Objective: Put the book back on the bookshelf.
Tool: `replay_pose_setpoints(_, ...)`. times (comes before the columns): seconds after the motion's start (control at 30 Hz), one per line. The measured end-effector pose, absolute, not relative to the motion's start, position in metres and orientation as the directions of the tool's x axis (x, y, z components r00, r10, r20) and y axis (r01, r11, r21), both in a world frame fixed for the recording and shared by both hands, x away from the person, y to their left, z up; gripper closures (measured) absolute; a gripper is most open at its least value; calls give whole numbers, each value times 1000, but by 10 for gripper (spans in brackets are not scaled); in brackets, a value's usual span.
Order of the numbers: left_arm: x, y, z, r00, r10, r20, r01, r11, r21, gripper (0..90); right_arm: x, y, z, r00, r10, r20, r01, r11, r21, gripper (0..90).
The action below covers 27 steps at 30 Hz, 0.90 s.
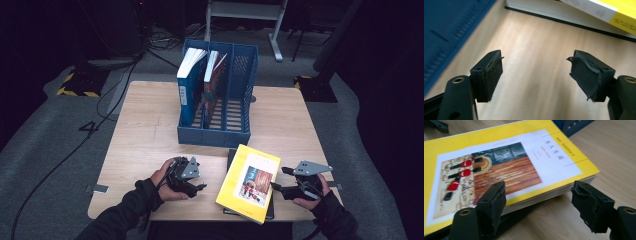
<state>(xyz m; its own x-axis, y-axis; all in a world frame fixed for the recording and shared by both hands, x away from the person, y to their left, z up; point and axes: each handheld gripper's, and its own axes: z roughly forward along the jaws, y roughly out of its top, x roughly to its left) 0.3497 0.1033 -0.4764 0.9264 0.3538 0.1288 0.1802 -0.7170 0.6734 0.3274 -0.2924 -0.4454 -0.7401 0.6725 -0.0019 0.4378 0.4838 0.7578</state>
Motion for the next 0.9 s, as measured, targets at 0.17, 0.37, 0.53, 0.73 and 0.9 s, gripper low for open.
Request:
replay_pose_setpoints(0.17,346,105,-485,936,342,86,201,-717,667,234,332,-287,-449,-733,676,79,519,480,708,202)
replay_pose_setpoints(0.37,350,106,-494,936,349,46,230,-705,671,221,342,-289,-456,-721,667,187,586,443,679,139)
replay_pose_setpoints(0.53,354,100,-501,940,341,-4,255,-695,672,193,346,-288,-458,-728,651,214,594,444,671,129)
replay_pose_setpoints(0.73,360,93,-504,942,336,-15,255,-685,683,147,342,-282,-451,-754,646,120,531,492,690,152)
replay_pose_setpoints(0.9,361,91,-504,941,339,-14,257,-683,684,145,344,-280,-446,-764,637,98,506,499,704,202)
